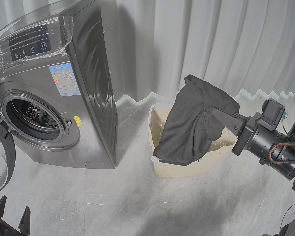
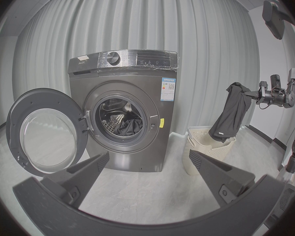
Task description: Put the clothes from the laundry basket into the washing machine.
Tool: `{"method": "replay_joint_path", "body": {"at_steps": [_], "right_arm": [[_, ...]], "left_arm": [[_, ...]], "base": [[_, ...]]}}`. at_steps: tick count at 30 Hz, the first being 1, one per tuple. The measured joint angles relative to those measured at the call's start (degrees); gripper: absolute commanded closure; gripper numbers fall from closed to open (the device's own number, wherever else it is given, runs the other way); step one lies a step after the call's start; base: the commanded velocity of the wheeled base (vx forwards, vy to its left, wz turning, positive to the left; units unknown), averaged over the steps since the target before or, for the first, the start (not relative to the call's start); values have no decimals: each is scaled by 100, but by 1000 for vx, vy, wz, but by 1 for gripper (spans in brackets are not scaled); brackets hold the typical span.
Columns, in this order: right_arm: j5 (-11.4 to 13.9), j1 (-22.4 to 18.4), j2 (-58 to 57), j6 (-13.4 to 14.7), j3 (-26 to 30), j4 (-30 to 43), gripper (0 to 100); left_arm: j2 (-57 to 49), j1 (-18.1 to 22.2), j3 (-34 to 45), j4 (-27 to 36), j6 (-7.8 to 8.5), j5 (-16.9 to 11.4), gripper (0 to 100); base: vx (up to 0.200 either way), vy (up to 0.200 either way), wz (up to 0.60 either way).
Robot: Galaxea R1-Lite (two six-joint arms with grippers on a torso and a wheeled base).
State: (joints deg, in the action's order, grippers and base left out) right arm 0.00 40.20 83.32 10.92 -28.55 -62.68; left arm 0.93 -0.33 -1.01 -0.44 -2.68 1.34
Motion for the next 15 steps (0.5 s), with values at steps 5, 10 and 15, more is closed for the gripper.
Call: {"method": "replay_joint_path", "body": {"at_steps": [5,10,15], "right_arm": [[16,23,0,0,5,-23,100],[2,50,5,5,0,-24,100],[-51,94,46,7,-6,-54,100]], "left_arm": [[0,-2,0,1,0,2,0],[0,0,0,1,-2,2,0],[0,-2,0,1,-2,0,0]], "base": [[-120,0,0],[0,0,0],[0,120,0]]}}
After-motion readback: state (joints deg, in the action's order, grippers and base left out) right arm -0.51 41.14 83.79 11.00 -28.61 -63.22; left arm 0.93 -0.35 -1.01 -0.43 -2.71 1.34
